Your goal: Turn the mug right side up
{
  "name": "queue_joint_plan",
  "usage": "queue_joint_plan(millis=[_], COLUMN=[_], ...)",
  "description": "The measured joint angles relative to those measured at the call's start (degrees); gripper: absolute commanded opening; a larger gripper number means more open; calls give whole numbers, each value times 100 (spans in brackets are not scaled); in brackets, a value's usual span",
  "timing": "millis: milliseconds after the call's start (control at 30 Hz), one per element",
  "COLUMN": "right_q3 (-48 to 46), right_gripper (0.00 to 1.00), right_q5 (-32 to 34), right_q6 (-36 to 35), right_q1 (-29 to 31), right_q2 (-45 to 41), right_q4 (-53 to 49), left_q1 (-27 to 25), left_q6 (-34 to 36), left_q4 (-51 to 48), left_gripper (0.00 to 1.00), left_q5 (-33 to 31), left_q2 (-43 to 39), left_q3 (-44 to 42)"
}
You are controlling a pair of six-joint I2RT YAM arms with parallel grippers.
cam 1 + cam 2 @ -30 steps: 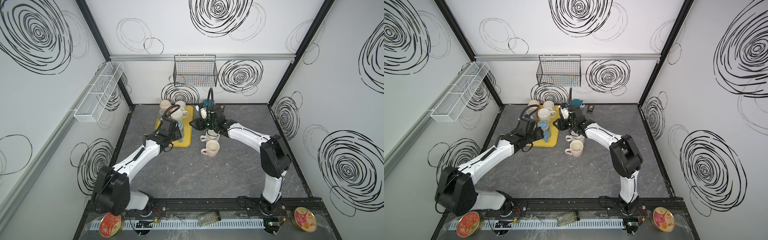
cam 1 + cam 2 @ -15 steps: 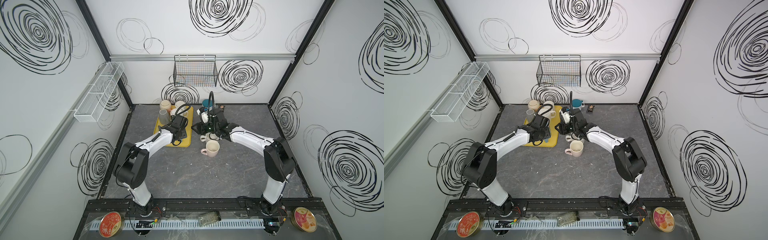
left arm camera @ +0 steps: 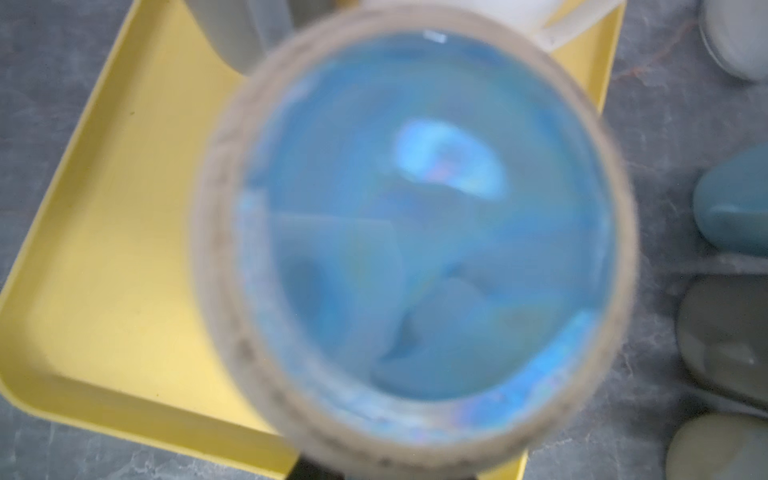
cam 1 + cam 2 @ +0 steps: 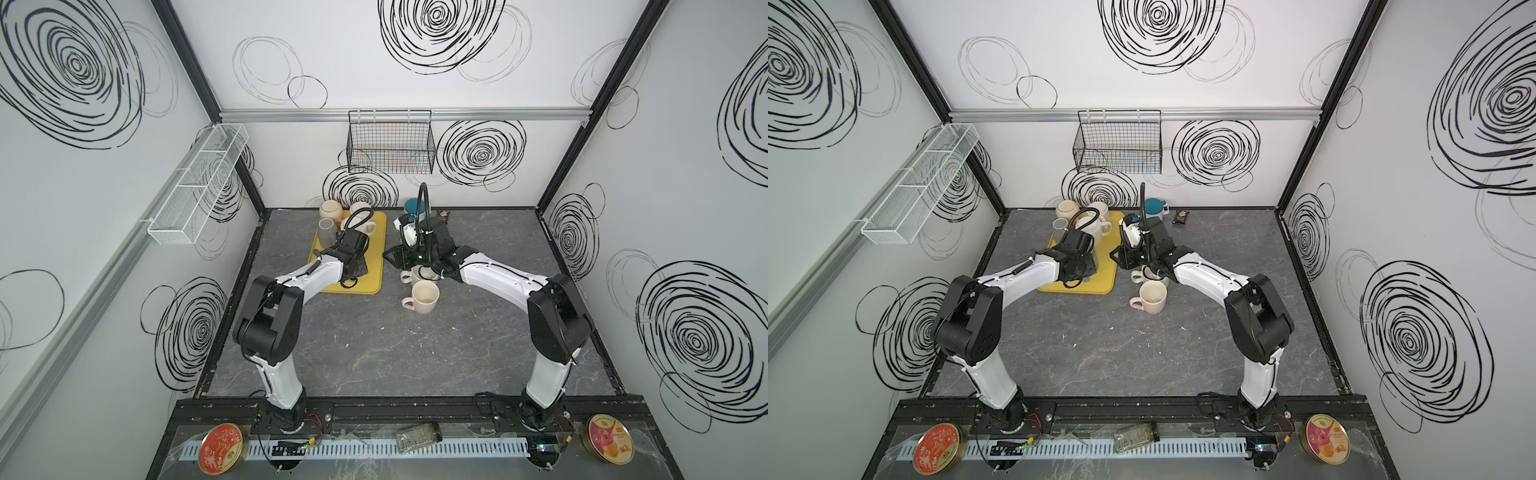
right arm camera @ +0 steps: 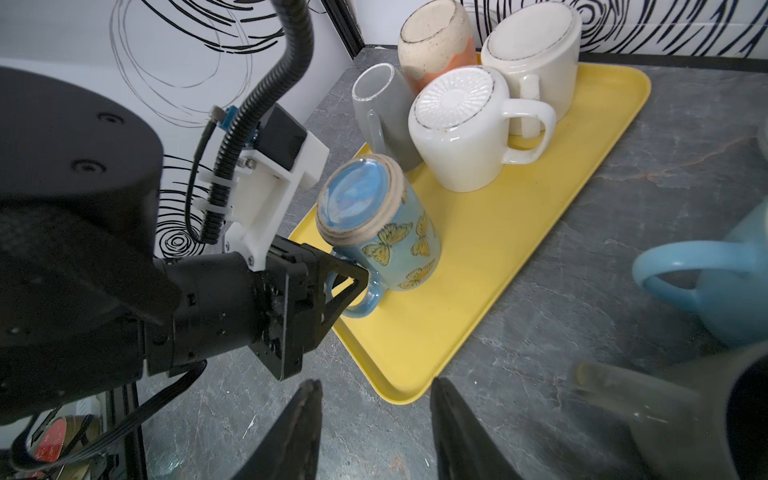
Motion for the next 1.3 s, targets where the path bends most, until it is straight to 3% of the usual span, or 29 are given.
queue_joint_plan(millis=[133, 333, 467, 667, 833, 1300], right_q3=[0, 0, 0, -59, -155, -304], right_gripper=[48, 48, 48, 48, 49, 57], right_q5=[2, 4, 2, -44, -280, -1886], right_q6=[0, 4, 61, 245, 516, 2050], right_q1=[0, 0, 0, 4, 4, 20], right_q2=[0, 0, -28, -367, -726, -833], right_q4=[0, 2, 33, 372, 949, 3289], left_q1=[116, 247, 433, 968, 1377, 1727], left_q6=[109, 199, 212, 114, 70, -793], left_q4=[-15, 37, 302, 1204, 1965, 4907], left_gripper=[2, 0, 0, 0, 0, 0], left_q5=[44, 199, 487, 1117, 1731, 3473], left_q2=[-9, -385, -1248, -2855, -3770, -4962], left_q3=[0, -306, -1047, -2135, -2435, -2850])
